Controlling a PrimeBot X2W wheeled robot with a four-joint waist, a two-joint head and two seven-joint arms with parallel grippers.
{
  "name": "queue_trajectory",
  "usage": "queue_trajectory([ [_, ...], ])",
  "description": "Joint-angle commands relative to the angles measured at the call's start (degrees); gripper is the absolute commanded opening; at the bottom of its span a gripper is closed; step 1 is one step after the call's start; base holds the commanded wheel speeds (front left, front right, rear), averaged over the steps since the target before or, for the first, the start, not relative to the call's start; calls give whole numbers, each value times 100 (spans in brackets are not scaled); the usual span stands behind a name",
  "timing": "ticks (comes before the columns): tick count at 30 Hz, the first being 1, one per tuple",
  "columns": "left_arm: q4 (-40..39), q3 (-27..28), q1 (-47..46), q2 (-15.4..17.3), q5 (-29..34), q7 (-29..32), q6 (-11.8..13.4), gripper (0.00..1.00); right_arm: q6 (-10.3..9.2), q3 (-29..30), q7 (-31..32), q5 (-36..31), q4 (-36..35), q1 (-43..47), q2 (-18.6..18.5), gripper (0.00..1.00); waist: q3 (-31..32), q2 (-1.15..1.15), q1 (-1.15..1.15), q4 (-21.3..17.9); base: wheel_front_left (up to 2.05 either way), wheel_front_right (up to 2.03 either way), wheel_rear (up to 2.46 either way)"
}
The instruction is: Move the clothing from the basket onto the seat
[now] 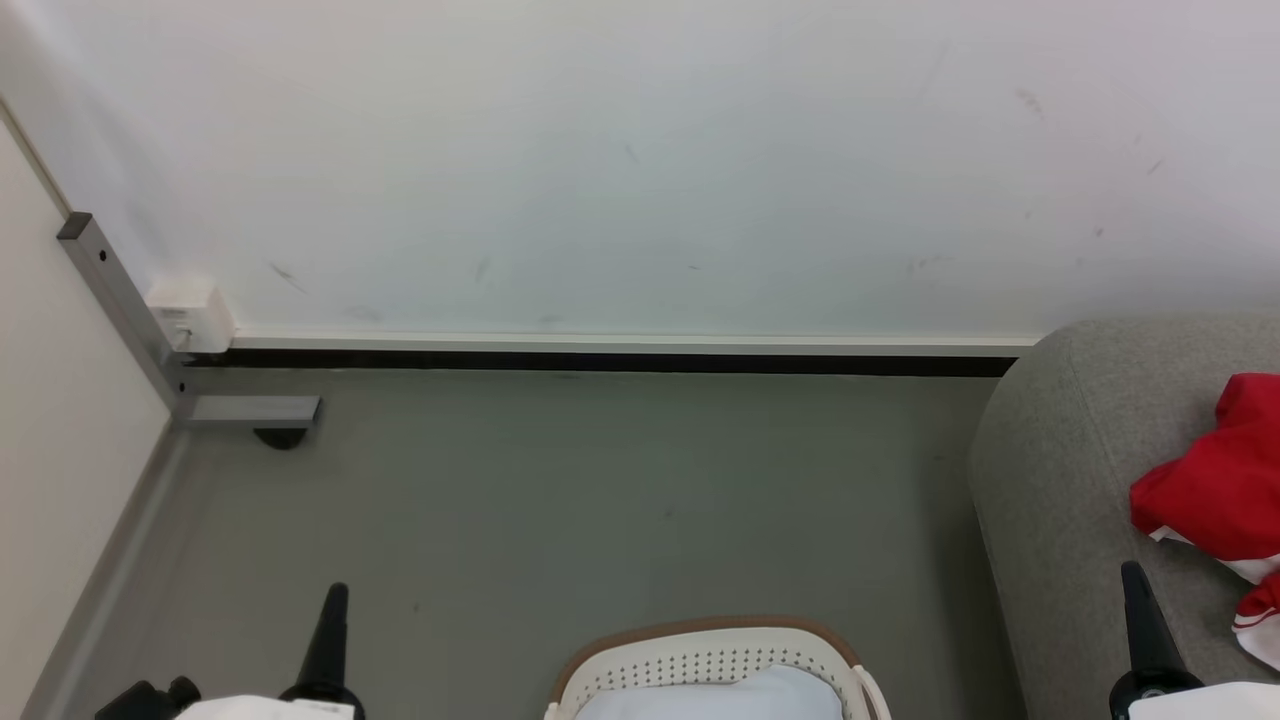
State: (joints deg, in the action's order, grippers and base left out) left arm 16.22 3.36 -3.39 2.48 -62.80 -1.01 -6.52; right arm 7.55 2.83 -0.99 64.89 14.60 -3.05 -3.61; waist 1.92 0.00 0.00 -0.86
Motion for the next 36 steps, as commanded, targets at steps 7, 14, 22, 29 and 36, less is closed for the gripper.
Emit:
queue_trajectory([
  [7, -97, 81, -150, 46, -546, 132, -32, 0, -6, 88, 139, 481, -75, -150, 2, 0, -25, 0, 0, 11, 0, 0, 0],
  [14, -118, 118, -168, 49, -932, 234, -48, 0, -7, 136, 235, 841, -77, -191, 14, 0, -49, 0, 0, 20, 0, 0, 0],
  [22, -139, 159, -203, 51, -1331, 341, -60, 0, -8, 189, 341, 1230, -76, -207, 26, 0, -77, 0, 0, 31, 0, 0, 0],
  [29, -154, 197, -224, 54, -1674, 431, -63, 0, -8, 232, 432, 1542, -77, -243, 37, 0, -100, 0, 0, 41, 0, 0, 0],
  [36, -174, 232, -250, 56, -1998, 515, -78, 0, -9, 266, 510, 1830, -76, -282, 48, 0, -124, 0, 0, 51, 0, 0, 0],
])
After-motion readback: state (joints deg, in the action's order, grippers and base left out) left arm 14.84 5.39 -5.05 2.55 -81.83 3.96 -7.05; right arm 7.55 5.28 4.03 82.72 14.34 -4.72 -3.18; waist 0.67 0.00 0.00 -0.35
